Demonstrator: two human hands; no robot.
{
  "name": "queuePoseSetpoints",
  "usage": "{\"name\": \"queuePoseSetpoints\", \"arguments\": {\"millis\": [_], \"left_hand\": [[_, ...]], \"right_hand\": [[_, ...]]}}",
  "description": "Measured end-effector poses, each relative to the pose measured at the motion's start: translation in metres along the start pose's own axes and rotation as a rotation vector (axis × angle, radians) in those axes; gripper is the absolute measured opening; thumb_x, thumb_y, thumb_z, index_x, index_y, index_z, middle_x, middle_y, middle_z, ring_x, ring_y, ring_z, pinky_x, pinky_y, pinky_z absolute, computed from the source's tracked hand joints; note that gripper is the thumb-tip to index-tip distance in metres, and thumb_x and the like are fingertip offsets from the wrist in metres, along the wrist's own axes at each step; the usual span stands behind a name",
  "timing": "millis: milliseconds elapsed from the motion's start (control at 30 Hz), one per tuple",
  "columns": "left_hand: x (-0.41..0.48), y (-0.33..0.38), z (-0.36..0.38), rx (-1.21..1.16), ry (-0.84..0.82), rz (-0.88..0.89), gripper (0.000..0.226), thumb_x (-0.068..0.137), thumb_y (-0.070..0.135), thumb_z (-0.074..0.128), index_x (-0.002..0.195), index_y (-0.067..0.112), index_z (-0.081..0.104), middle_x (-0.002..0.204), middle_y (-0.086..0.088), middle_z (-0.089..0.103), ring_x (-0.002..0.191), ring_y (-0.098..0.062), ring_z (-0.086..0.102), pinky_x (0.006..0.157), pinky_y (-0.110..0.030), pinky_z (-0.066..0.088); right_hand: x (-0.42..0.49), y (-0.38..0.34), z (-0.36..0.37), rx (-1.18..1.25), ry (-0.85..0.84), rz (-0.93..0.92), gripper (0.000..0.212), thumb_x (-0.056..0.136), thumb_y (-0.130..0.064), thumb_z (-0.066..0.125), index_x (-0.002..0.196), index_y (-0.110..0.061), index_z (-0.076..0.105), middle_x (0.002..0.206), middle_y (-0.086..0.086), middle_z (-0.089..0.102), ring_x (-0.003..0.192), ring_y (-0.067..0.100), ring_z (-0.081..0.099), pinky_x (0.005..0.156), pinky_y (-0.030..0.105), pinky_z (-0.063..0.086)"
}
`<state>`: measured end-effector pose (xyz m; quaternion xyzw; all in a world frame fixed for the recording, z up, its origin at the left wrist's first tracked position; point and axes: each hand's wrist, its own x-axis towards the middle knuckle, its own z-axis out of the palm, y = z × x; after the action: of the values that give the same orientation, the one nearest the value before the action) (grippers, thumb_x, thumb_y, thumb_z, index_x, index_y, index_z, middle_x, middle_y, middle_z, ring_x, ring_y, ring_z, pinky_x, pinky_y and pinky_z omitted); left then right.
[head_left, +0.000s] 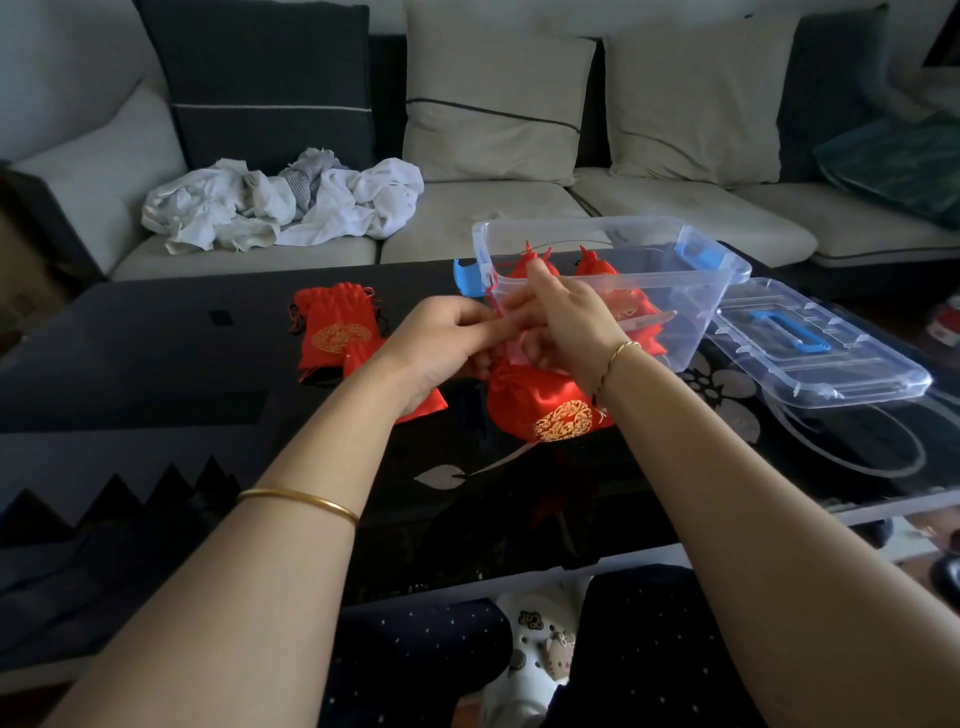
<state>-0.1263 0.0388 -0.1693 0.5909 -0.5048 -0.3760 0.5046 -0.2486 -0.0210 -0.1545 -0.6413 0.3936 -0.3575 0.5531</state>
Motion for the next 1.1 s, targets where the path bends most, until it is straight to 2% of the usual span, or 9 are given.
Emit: {"name": "queuePoseSetpoints", "arguments": {"millis": [100,233,400,467,533,767,900,1000,1100], "left_hand": [[0.0,0.0,0.0,-0.011,0.034,-0.008,0.014,0.089,0.016,0.062,0.076,0.011,0.063,0.064,-0.002,0.058,0.052,-0.007,0.051,0.051,-0.017,0.045],[0.0,-0.001,0.0,0.002,0.135,-0.028,0.017,0.091,0.011,0.059,0.074,0.013,0.06,0.066,-0.005,0.063,0.047,-0.006,0.058,0.048,-0.017,0.048],[0.0,0.004,0.002,-0.013,0.239,-0.035,0.02,0.091,0.007,0.058,0.071,0.012,0.06,0.062,-0.006,0.062,0.04,-0.004,0.056,0.044,-0.015,0.048],[0.001,0.005,0.002,0.03,0.273,-0.015,0.018,0.09,0.009,0.06,0.072,0.012,0.061,0.063,-0.007,0.062,0.039,-0.004,0.057,0.045,-0.015,0.048],[0.001,0.006,0.003,0.05,0.298,-0.004,0.018,0.089,0.009,0.061,0.071,0.012,0.061,0.064,-0.008,0.063,0.039,-0.004,0.057,0.044,-0.014,0.047],[0.0,0.008,0.004,0.026,0.335,-0.029,0.019,0.089,0.007,0.06,0.07,0.008,0.061,0.064,-0.009,0.063,0.04,-0.006,0.059,0.043,-0.015,0.047],[0.001,0.008,0.002,0.021,0.359,-0.07,0.021,0.089,0.006,0.06,0.068,0.007,0.06,0.062,-0.01,0.063,0.042,-0.007,0.06,0.043,-0.015,0.045],[0.001,0.008,0.0,0.016,0.375,-0.1,0.021,0.088,0.007,0.061,0.068,0.008,0.061,0.062,-0.011,0.064,0.049,-0.014,0.06,0.047,-0.019,0.045],[0.001,0.007,-0.002,0.001,0.398,-0.111,0.02,0.087,0.006,0.06,0.067,0.007,0.061,0.052,-0.005,0.063,0.046,-0.011,0.057,0.05,-0.02,0.044]], "right_hand": [[-0.001,0.004,-0.001,-0.009,-0.029,-0.025,0.018,0.095,-0.011,0.041,0.083,-0.006,0.054,0.068,0.011,0.058,0.049,0.019,0.052,0.042,0.023,0.04],[-0.003,0.007,-0.003,-0.094,-0.038,-0.108,0.017,0.085,0.004,0.049,0.074,-0.009,0.052,0.061,0.01,0.056,0.053,0.019,0.051,0.048,0.023,0.04],[-0.003,0.01,0.001,-0.176,-0.054,-0.224,0.019,0.078,0.005,0.06,0.071,-0.012,0.056,0.062,0.003,0.053,0.054,0.011,0.048,0.052,0.018,0.04],[-0.003,0.012,0.001,-0.251,-0.049,-0.287,0.011,0.074,-0.002,0.07,0.077,-0.009,0.062,0.068,0.003,0.057,0.061,0.008,0.051,0.058,0.02,0.044],[-0.003,0.014,0.0,-0.332,-0.031,-0.34,0.014,0.073,-0.009,0.074,0.084,-0.006,0.066,0.076,0.003,0.06,0.066,0.007,0.051,0.065,0.022,0.046],[0.001,0.015,0.003,-0.541,0.014,-0.487,0.014,0.074,-0.012,0.072,0.086,-0.009,0.066,0.07,-0.015,0.05,0.062,0.001,0.042,0.059,0.01,0.036],[0.002,0.013,0.007,-0.675,0.048,-0.563,0.013,0.077,-0.014,0.07,0.089,-0.011,0.066,0.078,-0.013,0.049,0.068,-0.001,0.042,0.063,0.003,0.034],[0.003,0.012,0.009,-0.789,0.044,-0.6,0.01,0.08,-0.014,0.066,0.09,-0.011,0.069,0.09,0.002,0.06,0.082,0.012,0.049,0.063,0.017,0.031],[0.002,0.012,0.01,-0.803,0.036,-0.588,0.009,0.084,-0.013,0.06,0.085,-0.011,0.068,0.088,0.003,0.06,0.082,0.011,0.047,0.065,0.022,0.031]]}}
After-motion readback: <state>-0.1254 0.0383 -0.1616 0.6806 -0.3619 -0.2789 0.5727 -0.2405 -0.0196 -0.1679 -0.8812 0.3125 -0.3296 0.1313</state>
